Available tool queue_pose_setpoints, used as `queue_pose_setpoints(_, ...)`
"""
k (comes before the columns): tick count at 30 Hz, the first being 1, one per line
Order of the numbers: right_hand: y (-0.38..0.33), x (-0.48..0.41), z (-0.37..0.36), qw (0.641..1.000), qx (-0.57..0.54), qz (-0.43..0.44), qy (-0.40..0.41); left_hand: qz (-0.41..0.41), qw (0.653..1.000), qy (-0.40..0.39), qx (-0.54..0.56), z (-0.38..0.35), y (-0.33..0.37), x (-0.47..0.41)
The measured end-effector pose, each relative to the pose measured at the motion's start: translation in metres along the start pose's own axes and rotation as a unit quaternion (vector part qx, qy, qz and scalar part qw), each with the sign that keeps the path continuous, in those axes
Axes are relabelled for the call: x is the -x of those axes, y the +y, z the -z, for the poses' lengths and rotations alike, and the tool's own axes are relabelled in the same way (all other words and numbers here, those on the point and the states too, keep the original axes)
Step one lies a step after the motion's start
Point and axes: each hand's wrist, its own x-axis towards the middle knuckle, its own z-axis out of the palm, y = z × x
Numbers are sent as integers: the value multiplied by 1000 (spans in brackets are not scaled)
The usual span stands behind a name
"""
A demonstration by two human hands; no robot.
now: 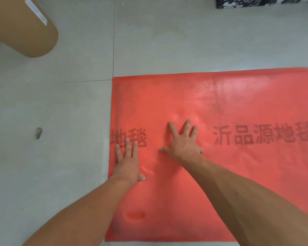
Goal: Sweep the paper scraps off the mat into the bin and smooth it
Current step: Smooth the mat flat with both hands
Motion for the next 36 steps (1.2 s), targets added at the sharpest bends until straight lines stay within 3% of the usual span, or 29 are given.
queue_pose_setpoints(12, 2, 80, -96, 995, 66, 63, -38, -14, 999, 36, 8, -3, -6, -7)
queue_pose_setpoints(21, 5, 81, -106, 995, 69, 52, -41, -57, 994, 91, 33, -23, -15, 22)
queue_pose_setpoints(28, 3, 83, -108, 994, 79, 64, -26, -19, 999, 28, -32, -92, -39, 83)
queue_pose_setpoints(36, 6, 81, -109, 995, 62, 70, -40, 11, 999, 10, -44, -110, -27, 73)
